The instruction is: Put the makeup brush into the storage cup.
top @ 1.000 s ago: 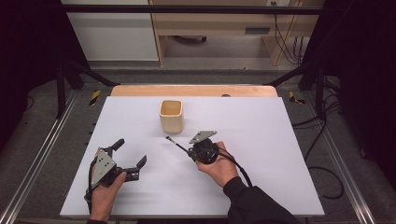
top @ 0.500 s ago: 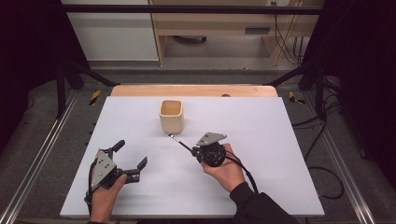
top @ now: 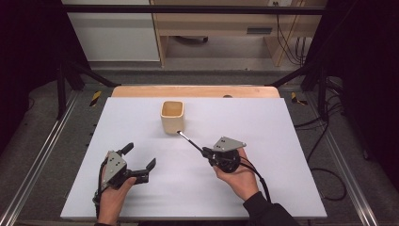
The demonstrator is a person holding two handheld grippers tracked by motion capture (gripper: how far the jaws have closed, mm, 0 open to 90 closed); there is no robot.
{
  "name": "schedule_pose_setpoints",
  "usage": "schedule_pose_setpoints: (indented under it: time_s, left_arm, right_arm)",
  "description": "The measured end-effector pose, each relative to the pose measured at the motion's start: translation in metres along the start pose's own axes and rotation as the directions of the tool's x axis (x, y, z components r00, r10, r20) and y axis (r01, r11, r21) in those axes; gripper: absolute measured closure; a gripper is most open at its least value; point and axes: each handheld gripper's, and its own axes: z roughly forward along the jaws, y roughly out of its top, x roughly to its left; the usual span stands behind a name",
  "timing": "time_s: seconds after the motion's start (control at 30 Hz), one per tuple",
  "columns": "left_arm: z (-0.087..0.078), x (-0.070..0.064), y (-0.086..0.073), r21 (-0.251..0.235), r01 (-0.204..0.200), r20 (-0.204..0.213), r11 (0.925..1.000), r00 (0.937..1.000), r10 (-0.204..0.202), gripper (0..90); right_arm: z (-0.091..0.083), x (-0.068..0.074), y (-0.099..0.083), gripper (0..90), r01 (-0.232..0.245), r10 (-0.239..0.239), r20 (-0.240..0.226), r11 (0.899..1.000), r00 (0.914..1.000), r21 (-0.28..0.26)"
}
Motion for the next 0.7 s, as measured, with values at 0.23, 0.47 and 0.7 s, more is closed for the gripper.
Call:
schedule_pose_setpoints:
  time_s: [0.23,0.47,0.7]
  left_arm:
    - [0.016,-0.016,0.014,0.027,0.004,0.04,0.9996,0.9992,-0.005,1.7]
    - [0.034,-0.032,0.026,0.052,0.047,0.091,0.9975,0.9945,-0.052,1.9]
    - [0.045,-0.038,0.035,0.059,0.084,0.103,0.9947,0.9906,-0.09,2.5]
  right_arm:
    - [-0.005,-0.008,-0.012,84.2,-0.027,0.028,0.014,0.997,0.9995,-0.066]
    - [-0.011,-0.014,-0.018,84.2,-0.003,0.007,0.037,0.994,0.9993,-0.108]
    - [-0.014,-0.018,-0.02,84.2,-0.003,0.007,0.027,0.99,0.9996,-0.139]
